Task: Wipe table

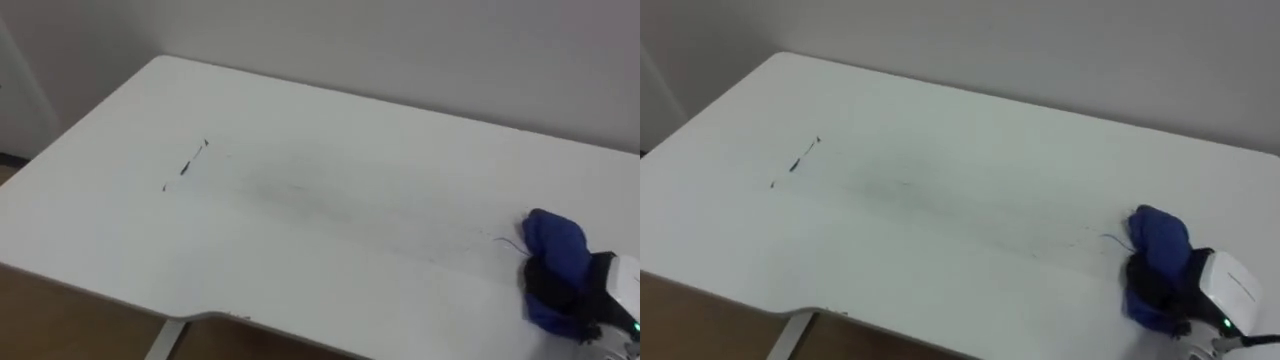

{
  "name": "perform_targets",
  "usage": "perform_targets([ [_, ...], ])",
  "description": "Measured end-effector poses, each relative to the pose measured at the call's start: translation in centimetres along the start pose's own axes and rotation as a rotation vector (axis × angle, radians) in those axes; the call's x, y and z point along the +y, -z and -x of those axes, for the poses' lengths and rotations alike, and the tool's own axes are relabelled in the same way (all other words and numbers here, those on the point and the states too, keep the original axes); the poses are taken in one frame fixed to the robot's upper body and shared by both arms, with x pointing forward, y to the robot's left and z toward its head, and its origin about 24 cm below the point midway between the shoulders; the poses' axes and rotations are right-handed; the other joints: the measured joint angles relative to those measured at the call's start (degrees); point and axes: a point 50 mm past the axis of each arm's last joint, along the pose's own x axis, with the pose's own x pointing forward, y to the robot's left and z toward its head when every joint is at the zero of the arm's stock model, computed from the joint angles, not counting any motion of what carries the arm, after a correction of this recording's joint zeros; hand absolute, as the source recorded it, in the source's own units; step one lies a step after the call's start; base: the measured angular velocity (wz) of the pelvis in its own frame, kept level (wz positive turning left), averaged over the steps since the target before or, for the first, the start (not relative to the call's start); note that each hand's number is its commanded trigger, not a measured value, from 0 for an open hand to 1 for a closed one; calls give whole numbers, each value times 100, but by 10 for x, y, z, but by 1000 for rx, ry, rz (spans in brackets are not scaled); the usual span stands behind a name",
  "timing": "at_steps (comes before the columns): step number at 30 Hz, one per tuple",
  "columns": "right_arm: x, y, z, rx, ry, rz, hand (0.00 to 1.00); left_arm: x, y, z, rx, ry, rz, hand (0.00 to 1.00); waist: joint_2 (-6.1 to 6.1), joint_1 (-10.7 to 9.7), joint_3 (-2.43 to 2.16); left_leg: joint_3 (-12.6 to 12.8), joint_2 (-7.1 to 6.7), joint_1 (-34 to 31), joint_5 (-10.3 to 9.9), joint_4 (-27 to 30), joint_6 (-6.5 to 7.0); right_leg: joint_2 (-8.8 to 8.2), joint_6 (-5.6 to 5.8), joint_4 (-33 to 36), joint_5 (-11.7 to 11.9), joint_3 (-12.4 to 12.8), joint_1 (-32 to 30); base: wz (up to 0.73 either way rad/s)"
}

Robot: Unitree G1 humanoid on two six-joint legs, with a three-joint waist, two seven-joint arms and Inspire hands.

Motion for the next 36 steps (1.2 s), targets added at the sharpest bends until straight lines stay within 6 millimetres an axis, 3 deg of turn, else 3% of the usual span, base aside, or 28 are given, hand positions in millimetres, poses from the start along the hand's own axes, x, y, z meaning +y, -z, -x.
perform_targets([
  [4,5,-25,-8,5,-45,20,100,-4,-17,-1,-26,33,-24,0,-18,209,12,-283,10,-58,-36,23,-11,154,-98,-12,60,161,-179,-28],
  [7,4,-38,-13,-9,-68,3,100,-6,-12,0,4,47,-27,0,-43,239,32,-427,8,-166,-29,46,-4,213,-134,-17,82,194,-289,-9],
  [15,0,-23,-18,48,-75,-59,100,-5,12,0,90,69,-20,0,-113,145,33,-641,-6,-355,-54,231,-14,296,-174,-114,64,73,-266,17],
  [20,0,-3,-14,67,-80,-32,100,1,26,-1,127,69,-27,0,-115,13,8,-822,-129,-325,-74,343,8,277,-163,-131,-56,51,-43,29],
  [24,0,-2,-14,68,-88,-26,100,2,22,-1,116,76,-25,0,-120,15,-9,-909,-170,-229,-71,336,7,260,-165,-98,-130,-8,98,16],
  [28,1,-15,-15,51,-114,19,100,-5,4,-1,75,98,-11,0,-102,149,-15,-862,-151,-142,-70,286,3,266,-173,-75,-133,86,103,-12],
  [30,1,-28,-13,11,-120,101,100,-5,-8,-2,48,95,-4,0,-113,338,-13,-837,-137,-68,-70,195,0,270,-181,-1,-131,188,31,-44],
  [32,15,-83,-2,-171,-202,147,100,-6,-12,-2,52,102,-5,0,-123,618,-5,-863,-104,35,-65,6,-5,307,-235,58,-96,264,-42,-58],
  [33,20,-101,4,-239,-220,160,100,-6,-13,-3,50,102,-6,0,-122,671,-1,-896,-98,46,-65,-15,-6,320,-243,61,-91,247,-55,-21],
  [35,36,-169,28,-467,-290,211,100,-11,-17,-1,35,115,-46,0,-108,894,13,-975,-94,68,-62,-67,-17,334,-257,50,-107,182,-79,11],
  [36,38,-182,33,-511,-302,216,100,-12,-18,-1,32,116,-55,0,-107,973,22,-995,-95,69,-62,-74,-17,335,-259,29,-112,160,-79,25],
])
